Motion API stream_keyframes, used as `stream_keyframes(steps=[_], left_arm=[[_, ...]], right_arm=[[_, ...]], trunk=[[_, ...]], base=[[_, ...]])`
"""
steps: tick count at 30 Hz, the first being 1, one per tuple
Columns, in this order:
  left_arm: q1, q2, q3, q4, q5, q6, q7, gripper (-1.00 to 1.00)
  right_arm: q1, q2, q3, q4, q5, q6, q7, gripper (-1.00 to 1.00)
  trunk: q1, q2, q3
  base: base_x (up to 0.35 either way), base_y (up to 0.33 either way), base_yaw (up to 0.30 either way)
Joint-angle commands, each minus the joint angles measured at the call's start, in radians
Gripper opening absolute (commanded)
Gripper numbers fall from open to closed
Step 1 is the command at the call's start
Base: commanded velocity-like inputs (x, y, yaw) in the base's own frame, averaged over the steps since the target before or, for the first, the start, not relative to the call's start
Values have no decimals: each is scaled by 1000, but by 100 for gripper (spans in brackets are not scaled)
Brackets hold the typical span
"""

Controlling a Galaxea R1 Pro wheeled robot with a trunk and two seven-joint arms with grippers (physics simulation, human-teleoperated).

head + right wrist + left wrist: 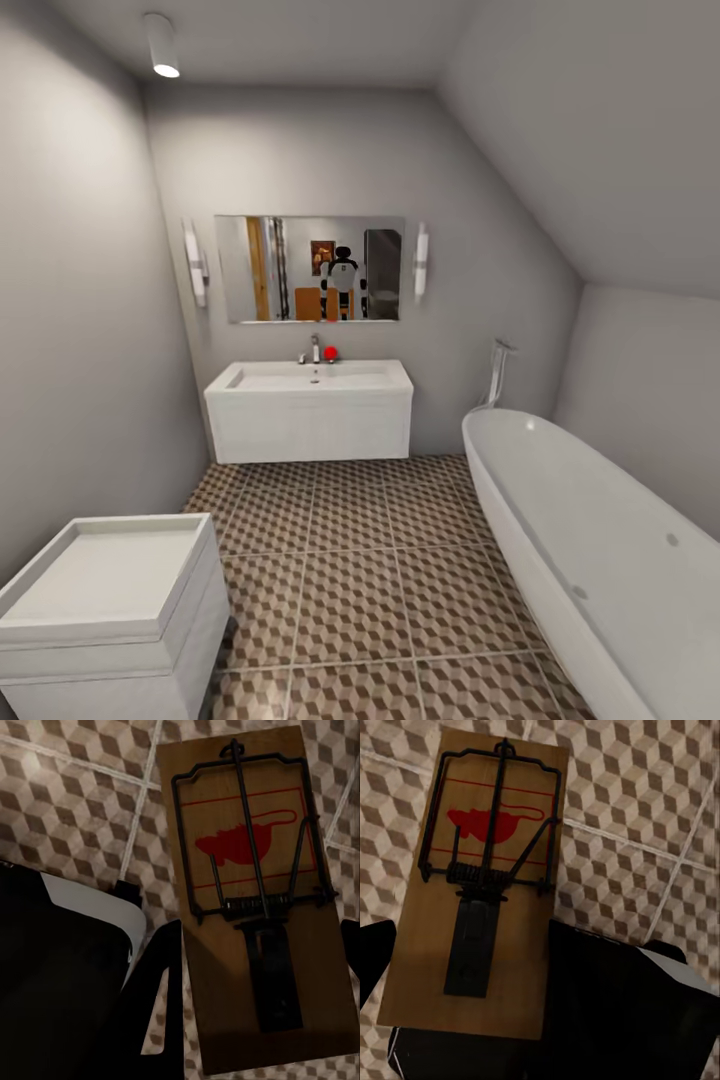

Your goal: Take the four mousetraps from the cabinet in the bathroom and place them on the bathroom floor. Make sure all four end up on the same floor surface, and ensure that at least two of them are either under or directly next to the same bathroom sink.

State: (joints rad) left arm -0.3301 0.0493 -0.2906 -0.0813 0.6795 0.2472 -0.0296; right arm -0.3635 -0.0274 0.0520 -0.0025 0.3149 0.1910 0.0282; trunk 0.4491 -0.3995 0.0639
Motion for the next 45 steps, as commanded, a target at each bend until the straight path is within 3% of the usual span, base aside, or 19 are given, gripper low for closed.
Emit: stream_keyframes(steps=[1,5,9,20,45], left_arm=[[-1,-6,-9,-6,3,16,19,-100],[-2,-12,-8,-11,2,24,74,-100],[-3,-13,-7,-14,2,26,90,-100],[-4,-14,-8,-15,0,26,100,-100],[-4,-25,-9,-12,-20,18,92,-100]], right_arm=[[-3,0,5,0,3,5,6,-100],[-13,0,5,-1,2,9,7,-100],[-32,2,5,-16,1,12,7,-100],[-47,6,5,-83,1,47,12,-100],[-45,10,10,-79,-24,48,28,-100]], trunk=[[1,-1,0],[1,-1,0],[1,-1,0],[1,-1,0],[1,-1,0]], base=[[337,0,0],[337,0,0],[337,0,0],[337,0,0],[337,-4,0]])
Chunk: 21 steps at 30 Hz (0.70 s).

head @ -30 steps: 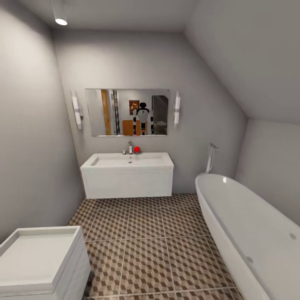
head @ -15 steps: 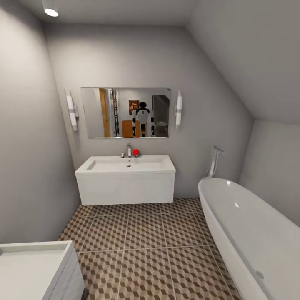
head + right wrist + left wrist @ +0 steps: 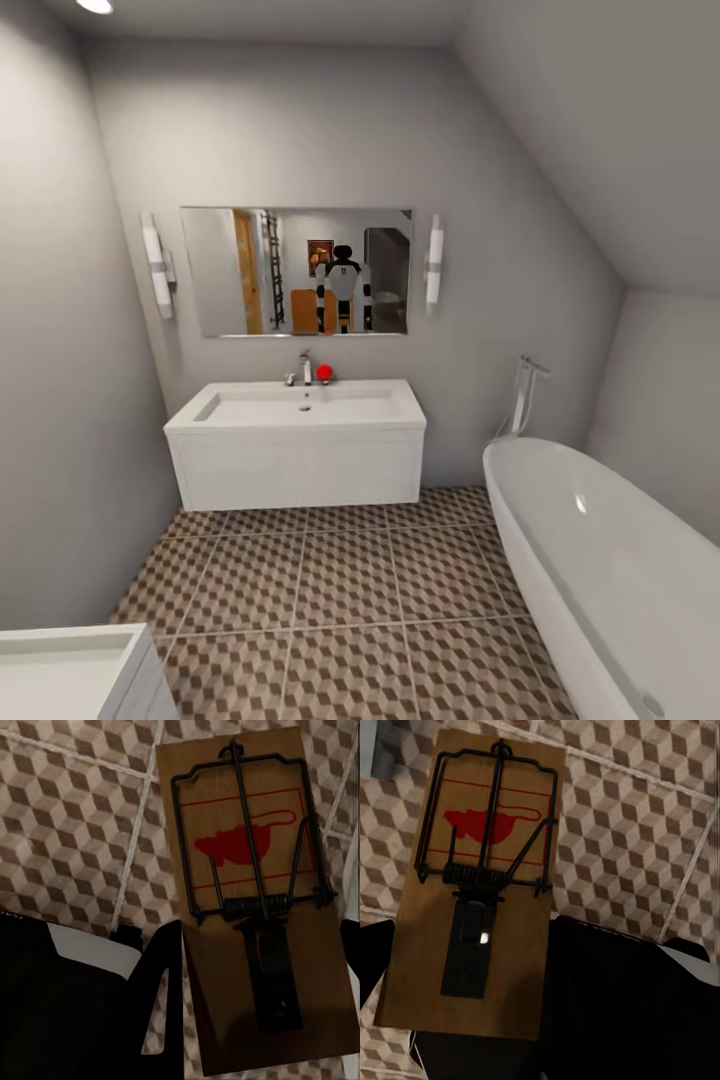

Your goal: Take the four mousetraps from the cabinet in the bathroom and place them on the bathroom floor. Make sure all four end up on the same floor surface, and ensure that at least two of them are either under or directly next to the same bathroom sink.

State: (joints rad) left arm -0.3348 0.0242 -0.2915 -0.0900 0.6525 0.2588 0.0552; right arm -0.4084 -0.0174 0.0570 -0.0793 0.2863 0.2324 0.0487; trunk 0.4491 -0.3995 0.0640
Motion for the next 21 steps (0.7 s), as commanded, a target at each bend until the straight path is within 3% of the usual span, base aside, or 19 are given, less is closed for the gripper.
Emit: stream_keyframes(steps=[1,21], left_arm=[[0,-1,-8,-2,7,5,8,-100],[0,-4,-6,26,8,-55,8,-100]], right_arm=[[0,-1,4,-3,4,7,8,-100],[2,7,7,17,5,5,8,-100]], trunk=[[1,-1,0],[1,-1,0]], base=[[337,-51,0],[337,-76,0]])
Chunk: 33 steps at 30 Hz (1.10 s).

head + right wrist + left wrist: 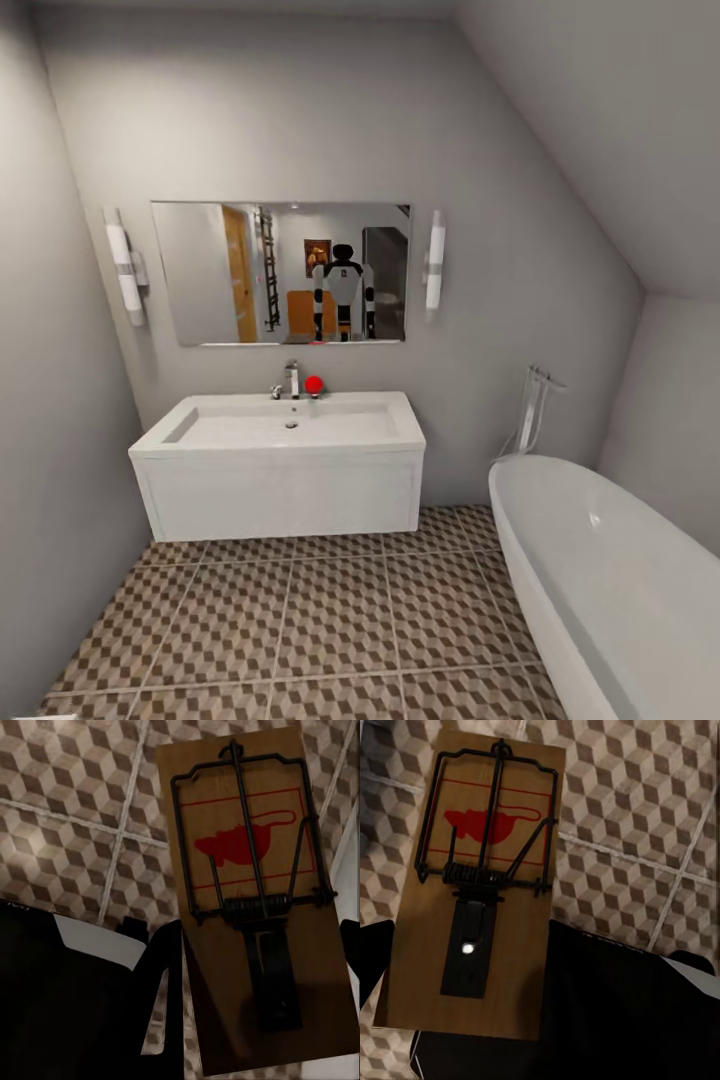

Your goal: Take the four mousetraps from the cabinet in the bathroom and place them on the bathroom floor. Make sure all four end up on the same floor surface, and ensure that at least two of them are either under or directly next to the same bathroom sink.

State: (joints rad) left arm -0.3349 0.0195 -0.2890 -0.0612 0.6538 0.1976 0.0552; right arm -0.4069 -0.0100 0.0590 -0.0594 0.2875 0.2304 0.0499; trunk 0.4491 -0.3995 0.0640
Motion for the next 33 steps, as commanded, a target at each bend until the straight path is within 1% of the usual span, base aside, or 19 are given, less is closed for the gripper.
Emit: stream_keyframes(steps=[1,12,27,33], left_arm=[[0,0,-9,-3,6,6,8,-100],[1,-1,-8,-2,7,4,8,-100],[0,-6,-7,-2,8,3,8,-100],[1,-6,-7,-2,10,2,8,-100]], right_arm=[[0,0,5,-2,4,7,7,-100],[0,2,5,1,5,6,7,-100],[0,3,5,1,5,6,6,-100],[0,3,5,1,5,6,5,-100]], trunk=[[1,-1,0],[1,-1,0],[1,-1,0],[1,-1,0]], base=[[337,-81,0],[337,-70,0],[336,-6,0],[228,0,0]])
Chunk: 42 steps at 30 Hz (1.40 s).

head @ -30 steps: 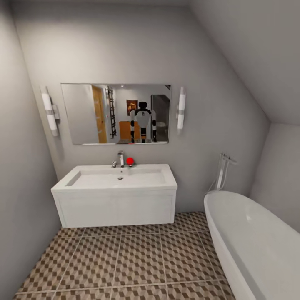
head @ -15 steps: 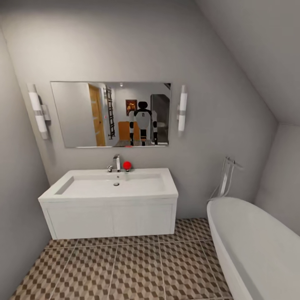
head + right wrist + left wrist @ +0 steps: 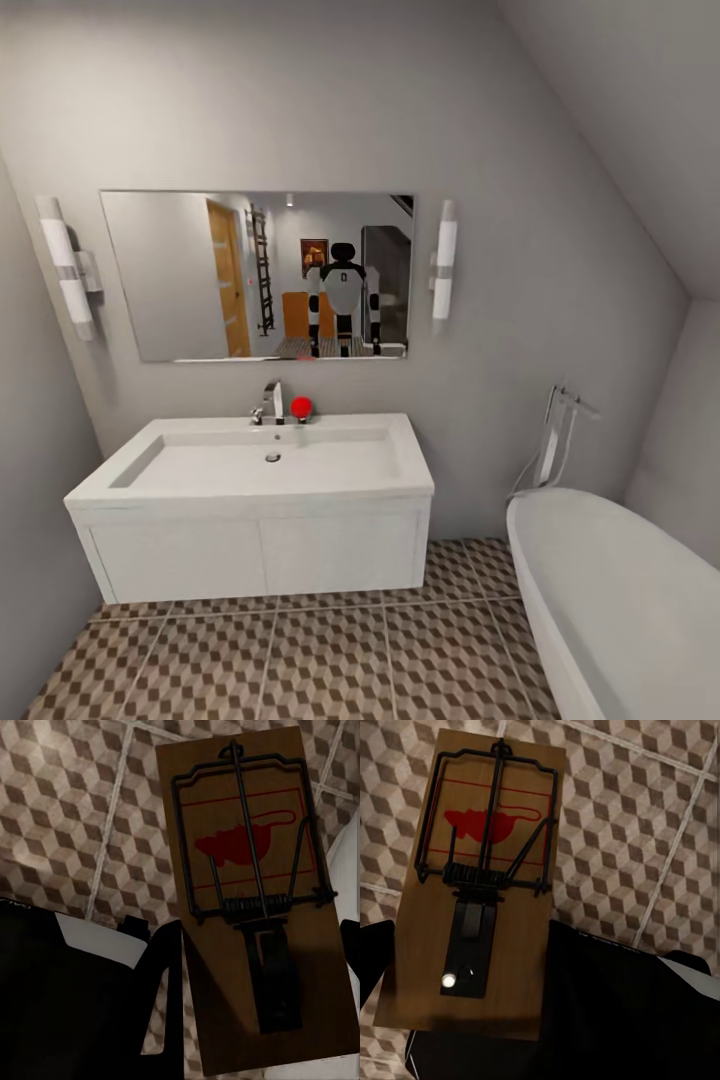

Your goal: Take the four mousetraps from the cabinet in the bathroom and place them on the bathroom floor. Make sure all four end up on the same floor surface, and ensure that at least two of them are either under or directly next to the same bathroom sink.

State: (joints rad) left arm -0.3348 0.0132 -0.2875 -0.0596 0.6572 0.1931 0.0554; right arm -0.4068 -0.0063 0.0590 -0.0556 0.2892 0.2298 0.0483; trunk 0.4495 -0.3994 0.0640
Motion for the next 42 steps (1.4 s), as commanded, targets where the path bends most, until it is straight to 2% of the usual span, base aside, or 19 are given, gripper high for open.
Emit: stream_keyframes(steps=[1,8,16,23,29,40,42], left_arm=[[0,0,-8,-3,7,6,8,-100],[0,1,-7,-4,8,5,8,-100],[1,1,-7,-4,8,5,8,-100],[0,1,-7,-4,10,5,8,-100],[0,1,-6,-9,11,5,8,-100],[1,1,-5,-17,12,7,6,-100],[0,1,-5,-17,13,9,7,-100]], right_arm=[[0,0,6,-3,4,7,7,-100],[1,0,6,-3,4,8,7,-100],[0,-1,5,-3,4,8,7,-100],[0,-1,5,-3,4,8,7,-100],[0,-1,5,-3,4,8,7,-100],[1,-1,3,-4,1,7,8,-100],[1,-1,1,-4,-3,5,9,-100]], trunk=[[1,-1,0],[1,-1,0],[1,-1,-1],[1,-1,-4],[1,-1,-5],[1,-1,-5],[8,-15,-12]], base=[[89,0,0],[39,0,58],[30,1,249],[218,87,215],[215,91,49],[30,12,5],[0,0,0]])
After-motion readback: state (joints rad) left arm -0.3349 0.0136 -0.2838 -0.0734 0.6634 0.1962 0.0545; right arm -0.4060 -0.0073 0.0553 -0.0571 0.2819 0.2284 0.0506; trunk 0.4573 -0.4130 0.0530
